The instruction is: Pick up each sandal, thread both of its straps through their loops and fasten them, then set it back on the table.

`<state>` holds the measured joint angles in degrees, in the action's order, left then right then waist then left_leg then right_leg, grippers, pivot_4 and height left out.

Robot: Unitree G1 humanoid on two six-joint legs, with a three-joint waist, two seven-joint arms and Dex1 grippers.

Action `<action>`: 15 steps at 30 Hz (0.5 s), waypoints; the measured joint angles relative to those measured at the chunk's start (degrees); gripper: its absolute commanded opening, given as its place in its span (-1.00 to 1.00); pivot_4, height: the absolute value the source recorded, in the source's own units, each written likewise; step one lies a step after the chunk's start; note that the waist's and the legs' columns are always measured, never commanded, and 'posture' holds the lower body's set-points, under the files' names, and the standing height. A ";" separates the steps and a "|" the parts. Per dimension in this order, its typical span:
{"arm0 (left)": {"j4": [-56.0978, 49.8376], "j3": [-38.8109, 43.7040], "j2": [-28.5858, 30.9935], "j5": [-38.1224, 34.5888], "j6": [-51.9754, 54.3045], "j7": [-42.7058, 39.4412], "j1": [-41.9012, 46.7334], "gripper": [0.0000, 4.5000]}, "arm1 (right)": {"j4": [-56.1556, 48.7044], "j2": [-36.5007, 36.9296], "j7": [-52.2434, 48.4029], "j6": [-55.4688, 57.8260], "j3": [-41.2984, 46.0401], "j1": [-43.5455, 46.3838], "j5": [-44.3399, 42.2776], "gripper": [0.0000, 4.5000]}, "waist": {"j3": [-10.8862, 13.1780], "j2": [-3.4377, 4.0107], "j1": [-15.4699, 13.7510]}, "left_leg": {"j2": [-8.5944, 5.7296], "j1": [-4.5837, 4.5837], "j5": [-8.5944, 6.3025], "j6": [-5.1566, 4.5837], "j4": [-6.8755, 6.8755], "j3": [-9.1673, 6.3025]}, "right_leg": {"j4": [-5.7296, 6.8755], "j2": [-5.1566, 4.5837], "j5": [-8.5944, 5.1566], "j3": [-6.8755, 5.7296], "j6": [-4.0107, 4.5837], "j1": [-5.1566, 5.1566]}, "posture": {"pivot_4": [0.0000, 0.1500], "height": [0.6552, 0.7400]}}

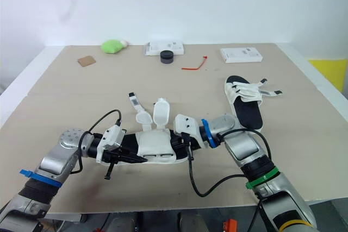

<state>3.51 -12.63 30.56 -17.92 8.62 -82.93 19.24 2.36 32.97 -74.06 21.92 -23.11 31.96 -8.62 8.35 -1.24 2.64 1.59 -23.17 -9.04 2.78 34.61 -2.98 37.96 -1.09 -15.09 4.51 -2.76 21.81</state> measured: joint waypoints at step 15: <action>-7.98 0.45 1.89 -6.14 12.81 3.72 0.35 1.00 | 0.79 -1.94 -0.73 0.39 -0.36 1.29 0.01 -1.00 | 0.23 -0.20 0.27 | 0.42 -0.11 -0.08 -0.04 -0.28 -0.08 | 0.02 0.56 -0.12 0.00 0.22 0.10 | 1.00 1.00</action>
<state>-4.47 -12.18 32.44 -24.06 21.42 -79.21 19.60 3.14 31.03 -74.79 22.31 -23.47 33.25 -8.61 8.58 -1.44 2.91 2.01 -23.28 -9.12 2.74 34.33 -3.06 37.98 -0.53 -15.21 4.51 -2.54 21.91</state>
